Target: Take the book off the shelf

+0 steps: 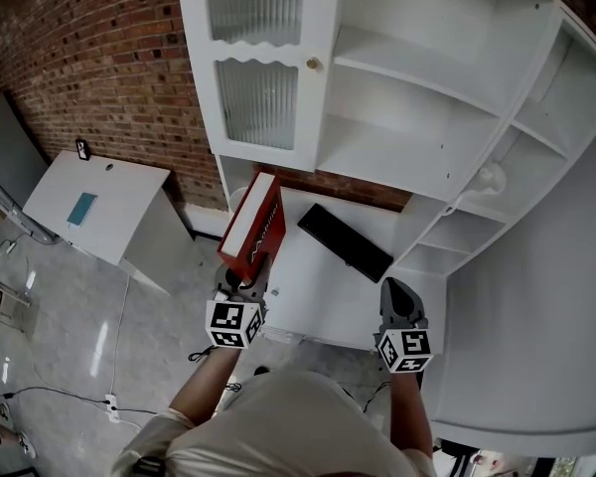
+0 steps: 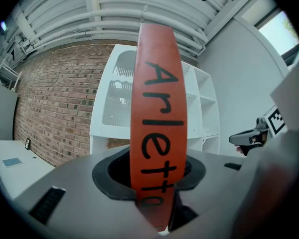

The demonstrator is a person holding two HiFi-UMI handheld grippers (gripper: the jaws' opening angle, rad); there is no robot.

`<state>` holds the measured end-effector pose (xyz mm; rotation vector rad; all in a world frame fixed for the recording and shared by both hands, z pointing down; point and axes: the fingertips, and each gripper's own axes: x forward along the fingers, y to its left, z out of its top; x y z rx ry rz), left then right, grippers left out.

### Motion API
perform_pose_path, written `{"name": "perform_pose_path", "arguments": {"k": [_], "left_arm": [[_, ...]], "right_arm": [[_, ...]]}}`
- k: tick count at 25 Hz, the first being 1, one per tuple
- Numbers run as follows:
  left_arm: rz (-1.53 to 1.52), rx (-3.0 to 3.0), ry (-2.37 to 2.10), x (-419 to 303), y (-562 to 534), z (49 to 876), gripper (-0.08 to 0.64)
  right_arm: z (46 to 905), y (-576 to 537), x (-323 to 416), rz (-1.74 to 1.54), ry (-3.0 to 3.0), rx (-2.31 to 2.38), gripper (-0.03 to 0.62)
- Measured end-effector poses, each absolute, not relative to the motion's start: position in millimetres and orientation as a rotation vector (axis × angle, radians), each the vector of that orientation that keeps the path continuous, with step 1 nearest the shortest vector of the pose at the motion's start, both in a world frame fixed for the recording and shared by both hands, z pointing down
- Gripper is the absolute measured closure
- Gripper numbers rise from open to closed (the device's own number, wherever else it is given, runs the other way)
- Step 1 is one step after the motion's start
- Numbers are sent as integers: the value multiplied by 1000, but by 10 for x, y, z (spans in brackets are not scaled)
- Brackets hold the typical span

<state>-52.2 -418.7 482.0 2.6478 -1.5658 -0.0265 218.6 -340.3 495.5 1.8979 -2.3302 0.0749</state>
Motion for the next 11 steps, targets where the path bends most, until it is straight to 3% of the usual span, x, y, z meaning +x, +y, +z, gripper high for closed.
{"name": "perform_pose_path", "arguments": {"k": [11], "left_arm": [[-25,2664,-1548,-495,-4164,4800,411]], "right_arm": [[4909,-3369,2168,55,-2323,1895,591]]}}
